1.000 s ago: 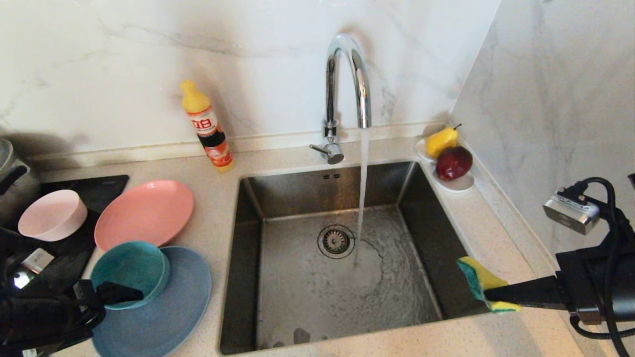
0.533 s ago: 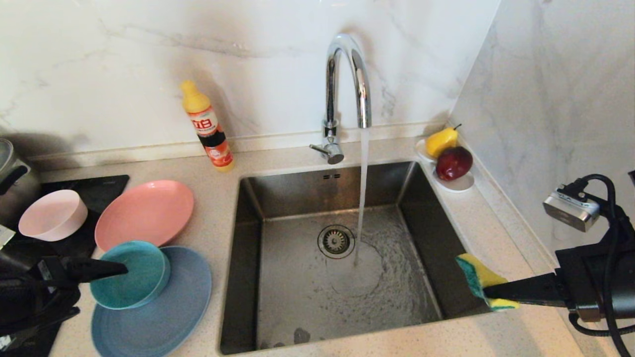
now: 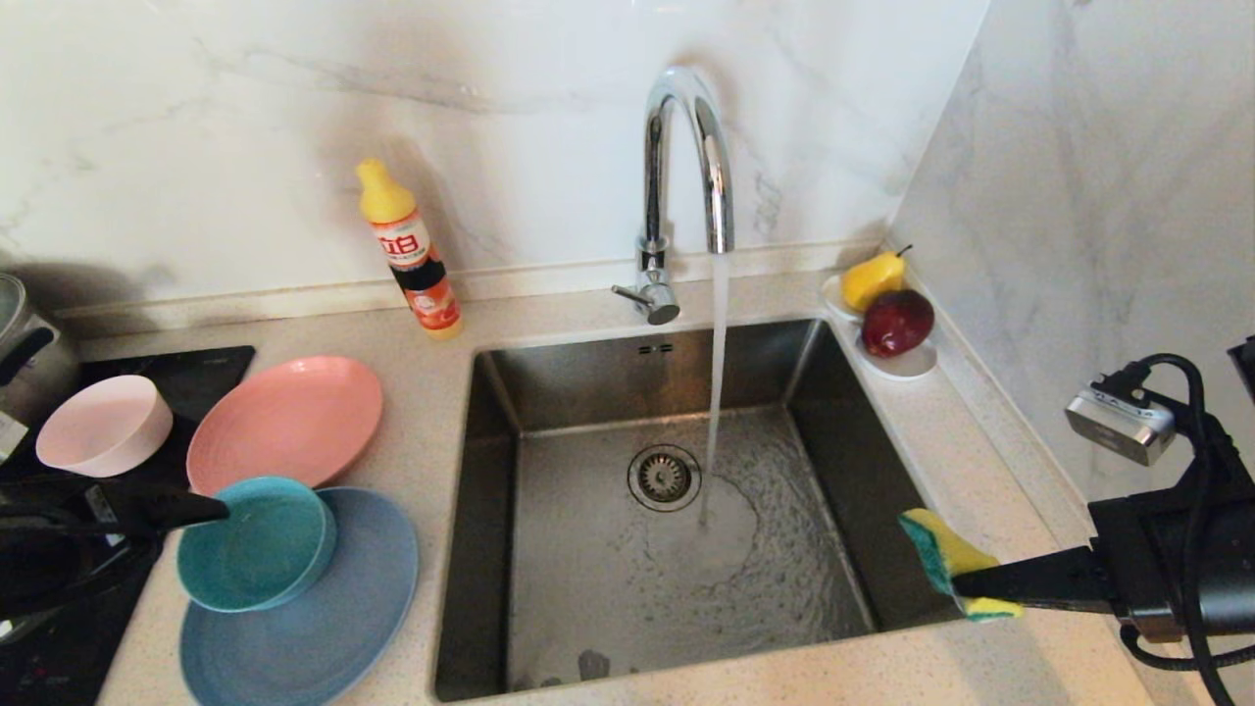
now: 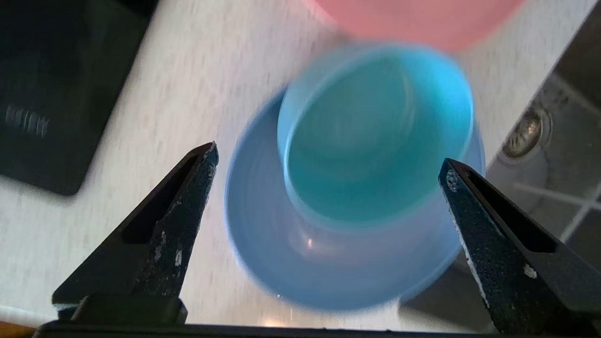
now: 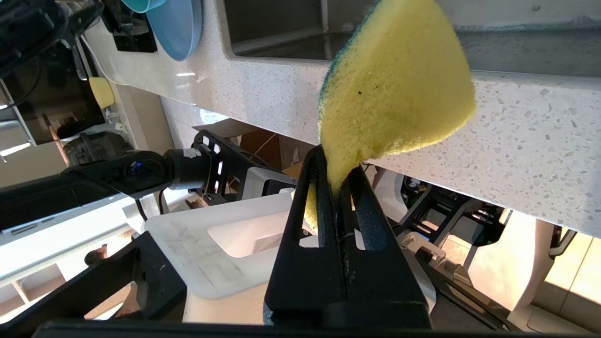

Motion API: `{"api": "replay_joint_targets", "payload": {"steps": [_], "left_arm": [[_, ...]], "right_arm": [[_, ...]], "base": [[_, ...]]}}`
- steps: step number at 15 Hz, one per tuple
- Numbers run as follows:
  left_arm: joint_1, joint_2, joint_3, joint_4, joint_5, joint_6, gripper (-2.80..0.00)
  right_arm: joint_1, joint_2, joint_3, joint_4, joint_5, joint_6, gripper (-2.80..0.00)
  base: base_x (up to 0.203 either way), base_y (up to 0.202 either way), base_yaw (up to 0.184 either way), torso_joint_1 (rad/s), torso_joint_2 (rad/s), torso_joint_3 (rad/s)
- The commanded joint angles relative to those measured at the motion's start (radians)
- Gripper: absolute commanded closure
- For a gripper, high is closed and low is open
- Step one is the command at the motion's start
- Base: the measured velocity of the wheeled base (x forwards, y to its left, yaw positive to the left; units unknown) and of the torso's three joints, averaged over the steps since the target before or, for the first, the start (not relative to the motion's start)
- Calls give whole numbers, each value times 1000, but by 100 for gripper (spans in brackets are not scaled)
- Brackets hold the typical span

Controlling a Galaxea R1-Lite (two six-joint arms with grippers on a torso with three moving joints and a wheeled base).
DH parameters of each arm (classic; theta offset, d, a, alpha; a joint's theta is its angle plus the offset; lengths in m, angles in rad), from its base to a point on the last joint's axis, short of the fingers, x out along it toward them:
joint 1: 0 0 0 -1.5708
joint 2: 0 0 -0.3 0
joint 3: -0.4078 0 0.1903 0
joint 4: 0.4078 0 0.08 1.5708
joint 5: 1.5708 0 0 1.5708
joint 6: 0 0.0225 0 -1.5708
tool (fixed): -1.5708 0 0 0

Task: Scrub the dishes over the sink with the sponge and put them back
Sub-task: Wash the bowl

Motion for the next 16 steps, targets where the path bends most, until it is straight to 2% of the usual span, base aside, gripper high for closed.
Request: {"api": "replay_joint_targets", "payload": {"steps": [1, 4, 7, 13, 16], "left_arm": [[1, 83, -3, -40, -1, 10, -280], [1, 184, -43, -88, 1, 63, -280], [1, 235, -92, -90, 12, 119, -280], [1, 316, -121, -81, 20, 198, -280], [15, 332, -129, -78, 82, 242, -280]], "right_arm": [[-1, 9, 0, 2, 3, 2, 0], [-4, 9, -1, 2, 2, 0, 0], [-16, 12, 1, 2, 2, -22, 0], [-29, 10, 4, 2, 2, -26, 0], [-40, 12, 5, 2, 2, -26, 0]], "base": [[0, 0, 0, 0, 0, 0], [0, 0, 0, 0, 0, 0], [0, 0, 0, 0, 0, 0], [0, 0, 0, 0, 0, 0], [0, 0, 0, 0, 0, 0]]}}
